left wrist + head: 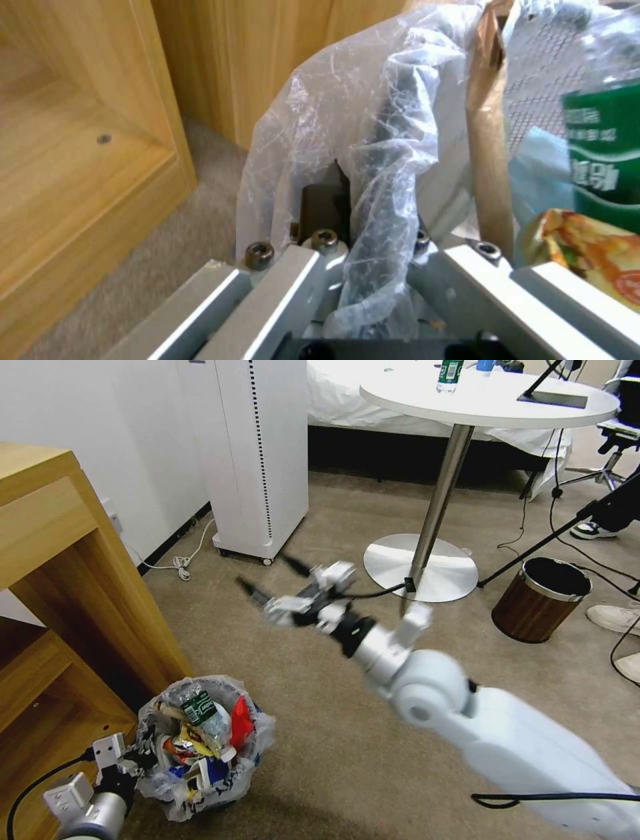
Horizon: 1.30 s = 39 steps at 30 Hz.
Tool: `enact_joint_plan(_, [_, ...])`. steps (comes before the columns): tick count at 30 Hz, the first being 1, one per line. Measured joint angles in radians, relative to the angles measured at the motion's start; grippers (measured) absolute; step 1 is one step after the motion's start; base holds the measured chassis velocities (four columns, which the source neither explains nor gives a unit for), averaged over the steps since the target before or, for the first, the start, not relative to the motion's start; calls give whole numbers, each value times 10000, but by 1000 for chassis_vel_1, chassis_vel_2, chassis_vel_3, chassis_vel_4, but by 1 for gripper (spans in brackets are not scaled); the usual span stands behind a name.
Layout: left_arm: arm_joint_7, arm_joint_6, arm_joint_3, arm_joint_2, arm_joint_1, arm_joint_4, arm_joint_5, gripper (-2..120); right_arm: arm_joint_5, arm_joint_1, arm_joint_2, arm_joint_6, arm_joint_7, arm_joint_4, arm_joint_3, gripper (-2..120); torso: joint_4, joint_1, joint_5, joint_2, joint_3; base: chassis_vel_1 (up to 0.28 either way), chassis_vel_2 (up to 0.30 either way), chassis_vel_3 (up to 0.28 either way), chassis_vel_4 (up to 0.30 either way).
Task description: Pick up the trash bin and place the garbage on the floor into it.
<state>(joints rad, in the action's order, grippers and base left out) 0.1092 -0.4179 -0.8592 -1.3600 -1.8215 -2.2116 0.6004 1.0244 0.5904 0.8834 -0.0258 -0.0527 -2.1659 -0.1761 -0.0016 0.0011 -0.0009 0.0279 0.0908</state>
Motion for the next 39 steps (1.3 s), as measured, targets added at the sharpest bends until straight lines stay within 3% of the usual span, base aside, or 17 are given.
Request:
enact_joint_plan(2, [46, -72, 0, 45, -98, -74, 75, 1, 60, 121, -45, 9, 0, -76, 428, 100, 1, 0, -2, 1, 0, 0, 0, 0, 0])
enact_joint_plan(4, [273, -409, 16, 307, -256, -288, 509, 1, 229, 532, -146, 56, -14, -238, 1611, 100, 2, 0, -1, 1, 0, 0, 0, 0, 0])
enact_joint_plan(5, [273, -409, 16, 307, -256, -288, 509, 1, 229, 532, -146, 56, -14, -238, 1611, 100, 2, 0, -1, 1, 0, 0, 0, 0, 0])
enact_joint_plan(8, [466, -753, 47, 854, -411, -343, 1012, 1, 286, 1295, -235, 166, -75, -438, 2934, 100, -2, 1, -1, 0, 0, 0, 0, 0, 0])
enact_joint_plan(20, [1300, -1407, 262, 2205, -147, 367, 2696, 1, -60, 3917, -229, 261, -139, -1131, 5553, 100, 0, 0, -1, 0, 0, 0, 0, 0, 0])
enact_joint_plan(27, [1668, -1507, 430, 2534, 254, 974, 3393, 1, -388, 4817, -77, 231, -85, -1242, 6222, 100, 2, 0, 6, 1, -1, 0, 0, 0, 0])
enact_joint_plan(37, [1962, -1779, 518, 2762, 299, 1160, 4101, 1, -680, 5228, 176, 153, -32, -1225, 6333, 100, -3, 0, -9, 0, 1, 0, 0, 0, 0])
enact_joint_plan(39, [1963, -1783, 507, 2788, 268, 1136, 4084, 9, -732, 5258, 200, 111, -4, -1188, 6323, 100, -3, 0, -9, 0, 1, 0, 0, 0, 0])
